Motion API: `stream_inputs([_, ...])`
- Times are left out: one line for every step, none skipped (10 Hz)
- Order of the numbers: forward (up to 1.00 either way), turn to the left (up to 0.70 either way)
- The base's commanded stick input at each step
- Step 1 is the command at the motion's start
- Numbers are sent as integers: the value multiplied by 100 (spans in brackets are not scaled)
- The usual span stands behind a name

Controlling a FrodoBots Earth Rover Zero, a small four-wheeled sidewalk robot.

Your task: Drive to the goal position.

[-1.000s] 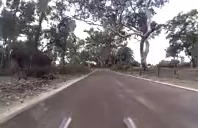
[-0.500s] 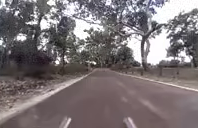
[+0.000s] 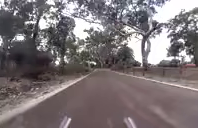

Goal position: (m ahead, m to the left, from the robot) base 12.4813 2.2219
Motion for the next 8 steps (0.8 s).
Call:
stream_inputs([60,0])
stream_inputs([60,0])
stream_inputs([60,0])
stream_inputs([60,0])
stream_inputs([60,0])
stream_inputs([60,0])
stream_inputs([60,0])
stream_inputs([60,0])
